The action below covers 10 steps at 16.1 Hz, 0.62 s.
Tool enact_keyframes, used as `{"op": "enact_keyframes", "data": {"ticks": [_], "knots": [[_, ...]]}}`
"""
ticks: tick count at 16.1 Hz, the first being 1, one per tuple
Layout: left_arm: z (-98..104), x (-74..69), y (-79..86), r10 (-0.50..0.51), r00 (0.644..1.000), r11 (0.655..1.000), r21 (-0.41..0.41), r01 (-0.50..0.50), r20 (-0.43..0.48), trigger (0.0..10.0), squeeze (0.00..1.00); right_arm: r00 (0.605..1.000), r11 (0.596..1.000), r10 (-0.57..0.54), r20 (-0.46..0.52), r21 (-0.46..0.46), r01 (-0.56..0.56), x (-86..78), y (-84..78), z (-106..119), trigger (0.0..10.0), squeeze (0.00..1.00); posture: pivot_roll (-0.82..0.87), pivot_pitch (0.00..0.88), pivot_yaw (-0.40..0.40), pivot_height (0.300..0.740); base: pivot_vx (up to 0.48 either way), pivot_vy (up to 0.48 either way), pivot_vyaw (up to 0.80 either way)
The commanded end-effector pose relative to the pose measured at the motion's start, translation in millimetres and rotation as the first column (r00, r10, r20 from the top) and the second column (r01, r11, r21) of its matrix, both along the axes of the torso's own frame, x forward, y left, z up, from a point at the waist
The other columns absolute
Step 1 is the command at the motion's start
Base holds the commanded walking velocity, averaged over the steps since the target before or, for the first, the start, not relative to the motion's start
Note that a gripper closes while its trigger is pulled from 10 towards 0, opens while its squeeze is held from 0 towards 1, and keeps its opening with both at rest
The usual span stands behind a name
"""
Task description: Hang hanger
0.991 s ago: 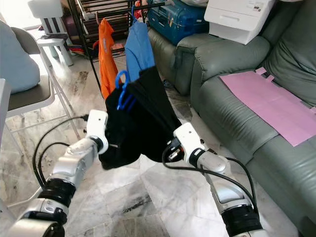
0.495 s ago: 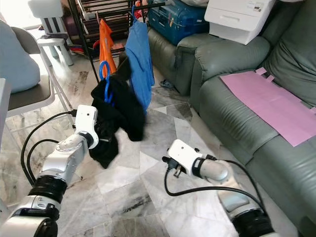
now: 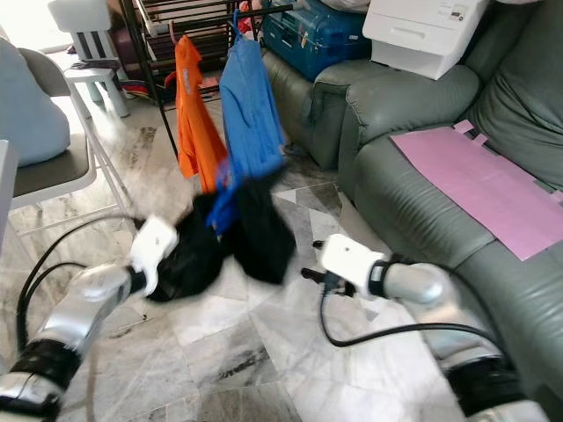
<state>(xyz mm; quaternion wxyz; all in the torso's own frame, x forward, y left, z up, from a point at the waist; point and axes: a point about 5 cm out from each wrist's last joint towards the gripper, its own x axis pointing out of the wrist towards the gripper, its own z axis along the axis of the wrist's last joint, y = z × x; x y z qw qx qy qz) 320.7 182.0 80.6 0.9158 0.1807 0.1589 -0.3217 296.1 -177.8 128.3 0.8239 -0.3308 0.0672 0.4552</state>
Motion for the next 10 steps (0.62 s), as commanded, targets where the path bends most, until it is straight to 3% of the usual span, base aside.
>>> {"op": "enact_keyframes", "data": {"ticks": [1,3,4,7,10], "knots": [[10.0,3.3,1.2,-0.077,0.994,0.995,0.067,0.072,0.074,0.0,0.0,0.998,0.998,0.059,0.031,0.0,-0.059,-4.2,-0.7,10.4,10.0,1.0,-0.12,0.063,0.015,0.74,0.0,0.0,0.0],[9.1,-0.5,2.2,-0.161,0.985,0.984,0.093,0.155,0.066,0.0,0.0,0.996,0.997,0.076,0.043,-0.036,-0.074,-4.8,-10.3,17.2,10.0,1.0,-0.13,0.065,0.019,0.74,0.0,0.0,0.0],[12.9,-4.0,-2.6,-0.272,0.958,0.957,0.134,0.258,0.093,0.0,0.0,0.996,0.997,0.063,0.058,-0.041,-0.06,-1.8,-16.4,21.3,10.0,1.0,-0.14,0.064,0.02,0.74,0.0,0.0,0.0],[18.5,-7.0,-11.8,-0.387,0.913,0.917,0.159,0.367,0.126,0.0,0.0,0.996,0.997,0.051,0.074,-0.058,-0.046,1.8,-26.5,24.6,10.0,1.0,-0.14,0.062,0.019,0.74,0.0,0.0,0.0],[18.2,-10.3,-14.6,-0.469,0.874,0.875,0.2,0.44,0.129,0.0,0.0,0.992,0.996,0.08,0.1,-0.059,-0.074,4.7,-26.3,32.6,10.0,1.0,-0.14,0.06,0.015,0.74,0.0,0.0,0.0]]}}
